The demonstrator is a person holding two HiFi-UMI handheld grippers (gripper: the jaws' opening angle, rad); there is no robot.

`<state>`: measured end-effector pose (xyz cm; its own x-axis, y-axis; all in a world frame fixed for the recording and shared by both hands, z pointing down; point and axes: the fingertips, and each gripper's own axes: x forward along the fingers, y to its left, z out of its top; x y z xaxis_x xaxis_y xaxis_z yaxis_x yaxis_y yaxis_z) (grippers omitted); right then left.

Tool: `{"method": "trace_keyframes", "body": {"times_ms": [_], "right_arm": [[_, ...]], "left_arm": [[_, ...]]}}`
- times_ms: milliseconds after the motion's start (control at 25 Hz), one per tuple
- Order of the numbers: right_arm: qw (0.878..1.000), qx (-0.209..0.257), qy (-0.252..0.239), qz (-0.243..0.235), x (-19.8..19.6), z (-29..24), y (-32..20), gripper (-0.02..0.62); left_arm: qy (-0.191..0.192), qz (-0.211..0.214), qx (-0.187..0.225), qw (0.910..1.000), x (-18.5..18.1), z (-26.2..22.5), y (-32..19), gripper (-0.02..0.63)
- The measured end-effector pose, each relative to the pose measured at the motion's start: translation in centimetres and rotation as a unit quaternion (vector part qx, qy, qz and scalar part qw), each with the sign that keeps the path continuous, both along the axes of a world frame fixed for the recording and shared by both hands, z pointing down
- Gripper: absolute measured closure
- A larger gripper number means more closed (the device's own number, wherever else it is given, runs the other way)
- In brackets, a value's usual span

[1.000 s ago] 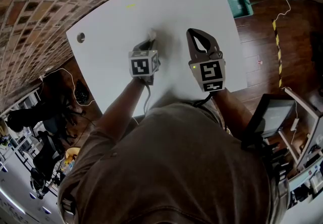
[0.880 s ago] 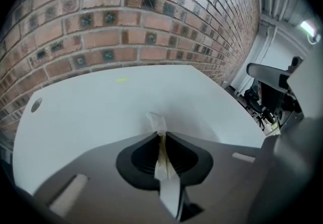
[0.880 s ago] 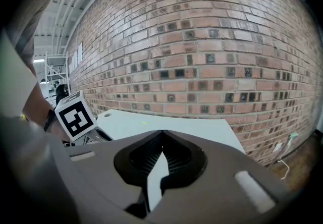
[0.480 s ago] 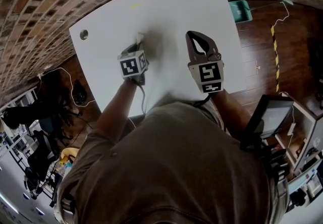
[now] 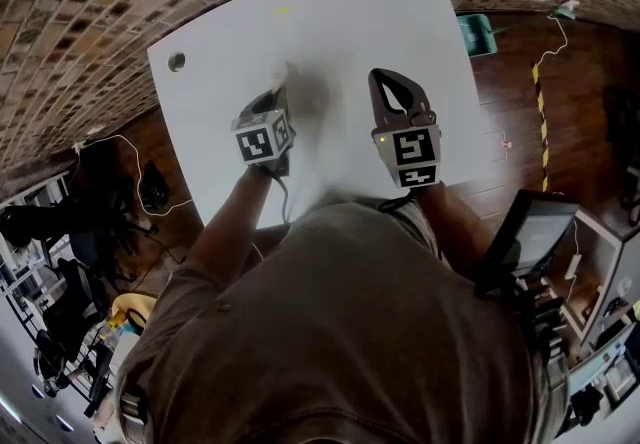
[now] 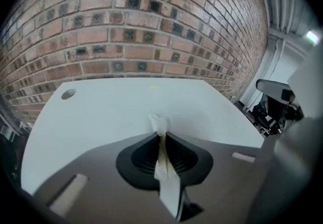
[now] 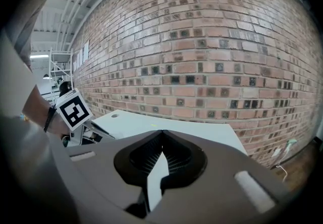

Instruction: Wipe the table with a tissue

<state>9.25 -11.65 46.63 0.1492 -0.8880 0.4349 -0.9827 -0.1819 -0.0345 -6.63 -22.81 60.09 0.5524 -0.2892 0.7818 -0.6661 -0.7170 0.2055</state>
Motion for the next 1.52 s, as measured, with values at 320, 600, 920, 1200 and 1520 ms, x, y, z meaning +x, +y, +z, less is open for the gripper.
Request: {"method": "trace_keyframes", "body": {"times_ms": [320,600,920,1200,1520], "right_arm": [[1.0,0.003,0.013,0.003,-3.5,-0.7,0.9,0.581],[1.0,-0.004,0.024,0.016,-4.7,-1.0,1.5,0.581],[1.0,-0.003,0.026,0.017,-6.4,-1.8,2.9,0.581],[0.999,0.016,0.023,-0.027,-7.4,-2.6,4.7,0.581],[0.998,0.024,0.015,-0.048,-6.6,-2.1,10.4,0.581]], "left_arm": [[0.063,-0.012,0.019,0.9978,-2.9,-3.6,0.5,0.575],[0.101,-0.008,0.043,0.9939,-4.0,-6.5,0.1,0.575],[0.133,-0.017,0.061,0.9891,-5.7,-8.6,1.7,0.575],[0.143,-0.059,0.077,0.9849,-6.9,-10.3,4.6,0.575],[0.151,-0.089,0.097,0.9797,-7.7,-11.6,10.5,0.575]]}}
